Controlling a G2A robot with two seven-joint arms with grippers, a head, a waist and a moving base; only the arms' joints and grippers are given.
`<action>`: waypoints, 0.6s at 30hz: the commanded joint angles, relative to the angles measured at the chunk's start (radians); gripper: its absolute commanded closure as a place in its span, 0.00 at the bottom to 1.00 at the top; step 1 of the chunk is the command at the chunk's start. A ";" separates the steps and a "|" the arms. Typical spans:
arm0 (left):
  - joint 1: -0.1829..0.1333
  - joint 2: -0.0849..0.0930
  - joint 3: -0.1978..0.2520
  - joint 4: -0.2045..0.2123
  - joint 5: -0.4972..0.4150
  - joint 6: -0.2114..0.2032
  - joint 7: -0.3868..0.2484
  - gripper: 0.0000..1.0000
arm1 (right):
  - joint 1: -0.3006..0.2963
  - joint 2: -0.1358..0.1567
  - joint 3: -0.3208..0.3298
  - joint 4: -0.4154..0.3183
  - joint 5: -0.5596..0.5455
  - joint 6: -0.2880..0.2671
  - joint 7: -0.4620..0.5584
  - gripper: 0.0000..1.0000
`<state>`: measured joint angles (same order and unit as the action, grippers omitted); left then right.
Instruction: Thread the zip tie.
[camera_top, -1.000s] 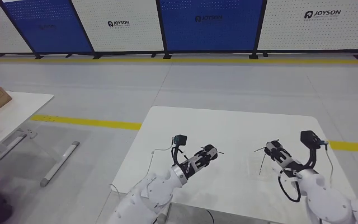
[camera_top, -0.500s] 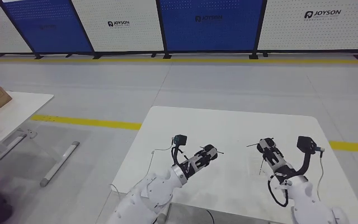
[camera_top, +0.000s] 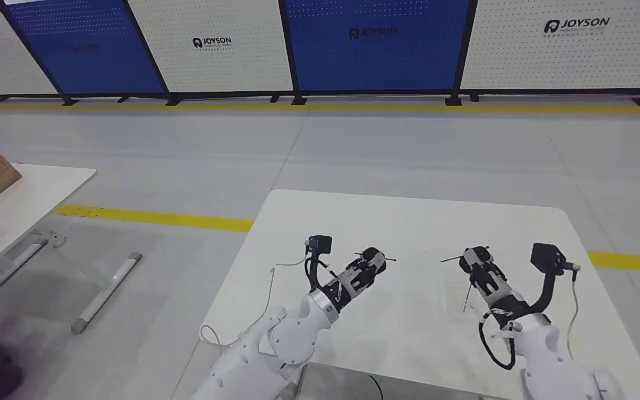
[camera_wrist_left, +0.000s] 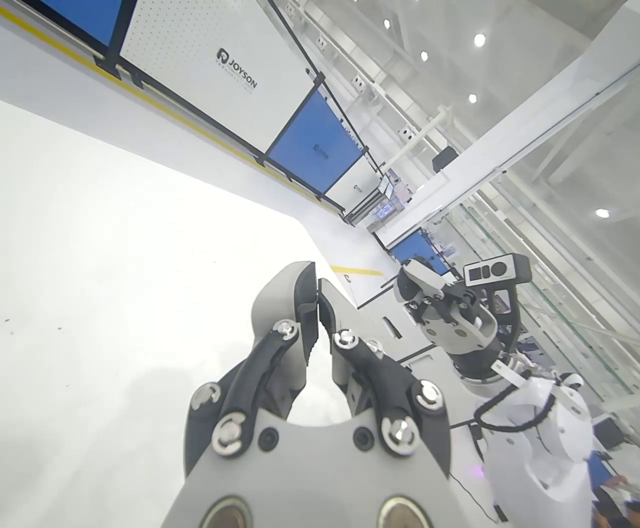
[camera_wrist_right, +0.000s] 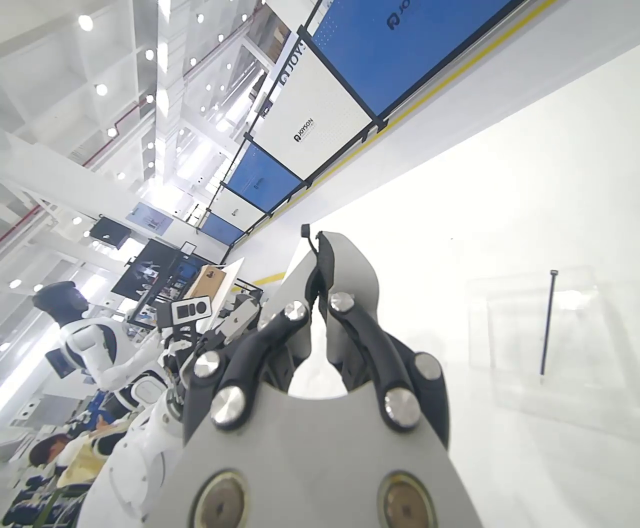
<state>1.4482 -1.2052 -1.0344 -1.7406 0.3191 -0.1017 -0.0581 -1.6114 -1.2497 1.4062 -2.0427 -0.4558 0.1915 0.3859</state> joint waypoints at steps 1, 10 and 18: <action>0.000 0.000 0.000 0.000 0.000 0.000 0.000 1.00 | -0.001 -0.001 -0.001 0.008 -0.002 -0.007 -0.025 1.00; 0.000 0.000 0.000 0.000 0.000 0.000 0.000 1.00 | 0.024 -0.022 -0.182 0.085 -0.131 -0.051 -0.215 1.00; 0.000 0.000 0.000 0.000 0.000 0.000 0.000 1.00 | 0.029 -0.023 -0.196 0.089 -0.167 -0.042 -0.236 1.00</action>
<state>1.4482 -1.2052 -1.0344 -1.7406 0.3192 -0.1016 -0.0580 -1.5823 -1.2728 1.2101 -1.9537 -0.6225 0.1498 0.1499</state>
